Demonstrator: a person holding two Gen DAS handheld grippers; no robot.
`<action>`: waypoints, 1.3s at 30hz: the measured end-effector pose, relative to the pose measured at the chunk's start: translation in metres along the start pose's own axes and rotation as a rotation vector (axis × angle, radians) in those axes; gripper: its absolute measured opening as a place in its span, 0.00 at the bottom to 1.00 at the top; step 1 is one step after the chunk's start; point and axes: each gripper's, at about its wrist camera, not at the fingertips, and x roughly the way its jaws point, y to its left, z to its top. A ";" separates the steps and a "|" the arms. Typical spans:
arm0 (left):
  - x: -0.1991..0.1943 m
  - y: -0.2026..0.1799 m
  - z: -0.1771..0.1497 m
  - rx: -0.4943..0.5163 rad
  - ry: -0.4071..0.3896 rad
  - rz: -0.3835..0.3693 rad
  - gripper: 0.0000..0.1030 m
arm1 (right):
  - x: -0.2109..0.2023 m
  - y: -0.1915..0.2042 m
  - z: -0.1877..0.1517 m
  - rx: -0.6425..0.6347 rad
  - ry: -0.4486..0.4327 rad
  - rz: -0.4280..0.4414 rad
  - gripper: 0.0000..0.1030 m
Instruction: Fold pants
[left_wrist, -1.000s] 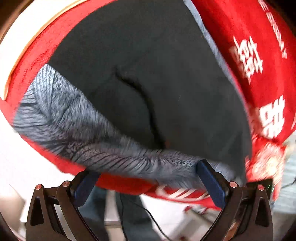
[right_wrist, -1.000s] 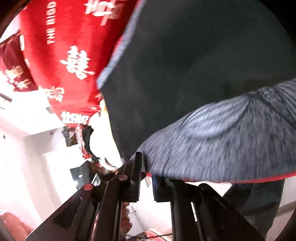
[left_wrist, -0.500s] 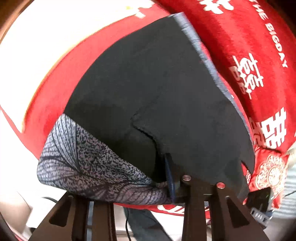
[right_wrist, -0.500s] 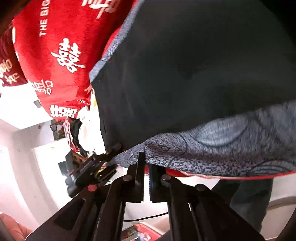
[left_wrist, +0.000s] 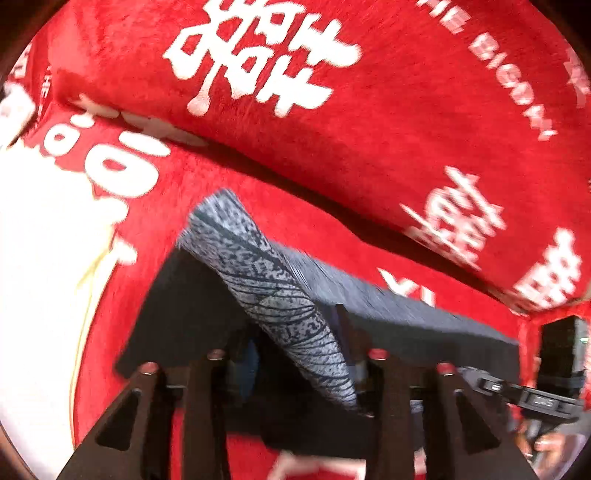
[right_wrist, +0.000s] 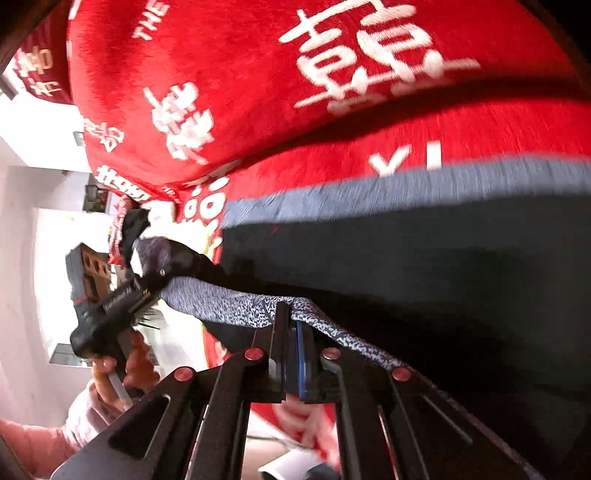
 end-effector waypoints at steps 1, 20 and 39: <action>0.015 0.001 0.005 -0.008 0.007 0.019 0.45 | 0.006 -0.006 0.012 -0.002 0.007 -0.012 0.04; 0.045 -0.023 -0.018 0.241 0.064 0.346 0.76 | 0.034 -0.014 0.055 -0.084 0.066 -0.111 0.56; 0.020 -0.145 -0.111 0.404 0.252 0.227 0.86 | -0.112 -0.068 -0.060 0.092 -0.153 -0.323 0.57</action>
